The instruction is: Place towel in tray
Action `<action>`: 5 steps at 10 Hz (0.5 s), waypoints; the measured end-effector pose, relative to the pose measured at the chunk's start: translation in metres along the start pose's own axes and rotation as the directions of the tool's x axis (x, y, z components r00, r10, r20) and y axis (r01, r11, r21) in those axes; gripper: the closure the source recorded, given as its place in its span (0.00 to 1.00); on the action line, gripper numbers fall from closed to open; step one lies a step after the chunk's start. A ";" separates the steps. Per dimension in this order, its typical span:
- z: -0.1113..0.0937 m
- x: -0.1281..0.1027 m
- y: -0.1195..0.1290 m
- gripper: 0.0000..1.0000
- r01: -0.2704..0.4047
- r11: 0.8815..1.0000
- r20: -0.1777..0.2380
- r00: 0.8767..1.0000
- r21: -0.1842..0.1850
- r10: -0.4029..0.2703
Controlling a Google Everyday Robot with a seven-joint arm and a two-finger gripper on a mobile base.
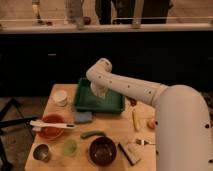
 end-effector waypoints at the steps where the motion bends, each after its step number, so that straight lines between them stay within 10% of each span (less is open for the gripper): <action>1: 0.012 0.003 0.008 1.00 -0.017 1.000 0.015 1.000 -0.015 0.017; 5: 0.041 0.015 0.026 1.00 -0.066 0.996 0.065 0.995 -0.056 0.070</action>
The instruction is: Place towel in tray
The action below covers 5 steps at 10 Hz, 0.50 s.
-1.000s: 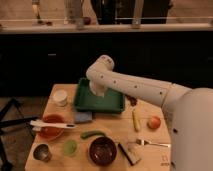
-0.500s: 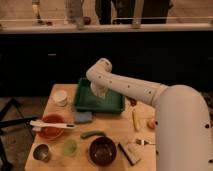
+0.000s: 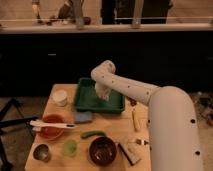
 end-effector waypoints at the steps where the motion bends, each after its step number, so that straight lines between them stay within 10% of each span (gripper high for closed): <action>1: 0.005 0.003 0.003 1.00 -0.011 1.000 0.011 1.000 -0.007 0.011; 5: 0.009 0.005 0.004 0.99 -0.024 1.000 0.030 0.999 -0.018 0.025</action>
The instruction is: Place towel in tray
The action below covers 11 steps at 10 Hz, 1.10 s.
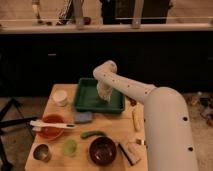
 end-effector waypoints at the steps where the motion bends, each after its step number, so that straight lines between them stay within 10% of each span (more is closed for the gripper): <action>1: 0.000 0.000 0.000 0.91 0.000 1.000 0.000 1.000 0.000 0.000; 8: 0.000 -0.001 -0.001 0.23 0.002 1.000 0.000 1.000 0.000 -0.002; 11: 0.000 -0.001 -0.001 0.20 0.002 1.000 0.000 1.000 0.000 -0.002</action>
